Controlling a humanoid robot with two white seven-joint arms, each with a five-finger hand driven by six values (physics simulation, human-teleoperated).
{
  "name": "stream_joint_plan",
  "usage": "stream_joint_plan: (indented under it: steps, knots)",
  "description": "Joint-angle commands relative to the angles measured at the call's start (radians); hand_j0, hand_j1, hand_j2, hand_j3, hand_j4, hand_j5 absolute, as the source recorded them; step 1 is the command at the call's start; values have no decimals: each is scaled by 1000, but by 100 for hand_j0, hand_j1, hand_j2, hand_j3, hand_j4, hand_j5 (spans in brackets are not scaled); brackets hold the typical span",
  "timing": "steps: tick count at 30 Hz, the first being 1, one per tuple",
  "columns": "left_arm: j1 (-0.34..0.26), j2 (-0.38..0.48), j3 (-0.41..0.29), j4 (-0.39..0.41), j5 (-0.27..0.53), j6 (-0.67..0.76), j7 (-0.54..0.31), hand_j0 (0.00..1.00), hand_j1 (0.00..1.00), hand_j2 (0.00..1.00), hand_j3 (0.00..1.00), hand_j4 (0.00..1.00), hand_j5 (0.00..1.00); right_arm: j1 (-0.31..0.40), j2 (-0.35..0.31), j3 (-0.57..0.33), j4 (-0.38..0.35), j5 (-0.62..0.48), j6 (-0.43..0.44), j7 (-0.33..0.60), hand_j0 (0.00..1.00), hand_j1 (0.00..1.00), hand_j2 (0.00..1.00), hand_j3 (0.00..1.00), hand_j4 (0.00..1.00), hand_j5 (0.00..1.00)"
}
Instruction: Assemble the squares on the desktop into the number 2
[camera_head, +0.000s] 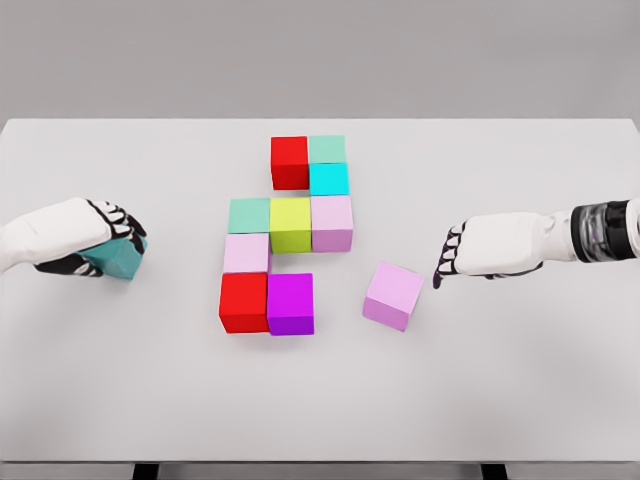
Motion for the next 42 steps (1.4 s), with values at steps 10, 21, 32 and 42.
stream_joint_plan:
  steps: [10, 21, 32, 42]
  knots:
    - [-25, -32, -1, 23, 4, 0, -1, 57, 57, 57, 57, 57, 57, 9, 12, 38, 9, -6, 2, -38, 73, 73, 73, 73, 73, 73]
    - [-67, -89, -2, 85, -2, 0, -15, 57, 57, 57, 57, 57, 57, 9, 71, 38, 91, -7, 2, -41, 73, 73, 73, 73, 73, 73]
    - [-117, -144, -4, 143, -2, 0, -47, 57, 57, 57, 57, 57, 57, 9, 79, 38, 111, -15, 2, -85, 73, 73, 73, 73, 73, 73]
    - [-156, -180, -4, 185, -2, 0, -59, 57, 57, 57, 57, 57, 57, 8, 87, 36, 134, -17, 2, -130, 73, 73, 73, 73, 73, 73]
